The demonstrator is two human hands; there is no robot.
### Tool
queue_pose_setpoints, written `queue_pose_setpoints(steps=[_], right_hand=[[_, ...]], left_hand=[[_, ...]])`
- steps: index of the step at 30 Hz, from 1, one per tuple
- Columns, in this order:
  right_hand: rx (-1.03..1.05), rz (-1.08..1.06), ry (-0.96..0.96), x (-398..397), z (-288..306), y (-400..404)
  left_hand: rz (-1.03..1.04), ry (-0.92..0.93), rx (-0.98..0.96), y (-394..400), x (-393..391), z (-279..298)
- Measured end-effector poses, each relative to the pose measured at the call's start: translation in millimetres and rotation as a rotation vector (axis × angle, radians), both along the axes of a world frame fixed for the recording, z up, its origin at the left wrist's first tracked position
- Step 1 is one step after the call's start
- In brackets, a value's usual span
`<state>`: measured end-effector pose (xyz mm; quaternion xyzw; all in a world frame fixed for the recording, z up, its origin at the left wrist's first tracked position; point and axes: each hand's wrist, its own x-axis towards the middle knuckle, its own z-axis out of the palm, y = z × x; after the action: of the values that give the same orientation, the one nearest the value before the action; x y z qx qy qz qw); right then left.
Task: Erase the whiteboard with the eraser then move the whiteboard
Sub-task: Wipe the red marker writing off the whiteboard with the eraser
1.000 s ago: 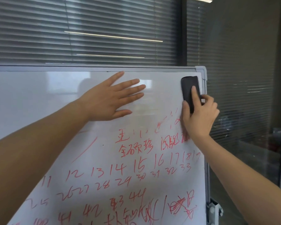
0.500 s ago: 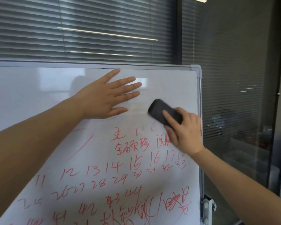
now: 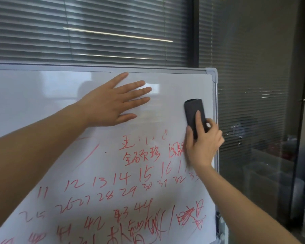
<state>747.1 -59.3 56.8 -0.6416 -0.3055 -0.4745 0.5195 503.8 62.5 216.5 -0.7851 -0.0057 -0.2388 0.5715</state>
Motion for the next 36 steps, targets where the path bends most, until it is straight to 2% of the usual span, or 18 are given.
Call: queue_pose_setpoints(steps=[8,14,18,24,29,33,36], right_hand=[[-0.233,0.093,-0.454,-25.0,-58.1,-1.4],[-0.291,0.054,-0.563,-12.5,-58.1,-11.7],[-0.271,0.006,-0.503,1.5,-46.0,-16.4],[-0.148,-0.110,-0.189,31.0,-39.6,-20.9],[-0.068,-0.071,0.011,23.7,-50.1,-13.6],[-0.044,-0.023,-0.002,-5.8,-59.7,-3.7],[-0.135,0.020,-0.172,-24.5,-76.2,-0.9]], left_hand=[[-0.015,-0.006,-0.004,-1.9,3.7,-0.6],[-0.027,0.002,-0.003,-4.2,4.0,-0.2],[-0.043,0.003,-0.001,-3.4,1.8,0.0],[-0.039,-0.017,-0.023,-3.5,4.0,-5.5],[-0.036,-0.034,-0.027,-1.7,4.8,-10.1],[-0.054,-0.037,-0.031,0.4,3.0,-10.7],[-0.052,-0.046,-0.029,1.7,3.5,-12.2]])
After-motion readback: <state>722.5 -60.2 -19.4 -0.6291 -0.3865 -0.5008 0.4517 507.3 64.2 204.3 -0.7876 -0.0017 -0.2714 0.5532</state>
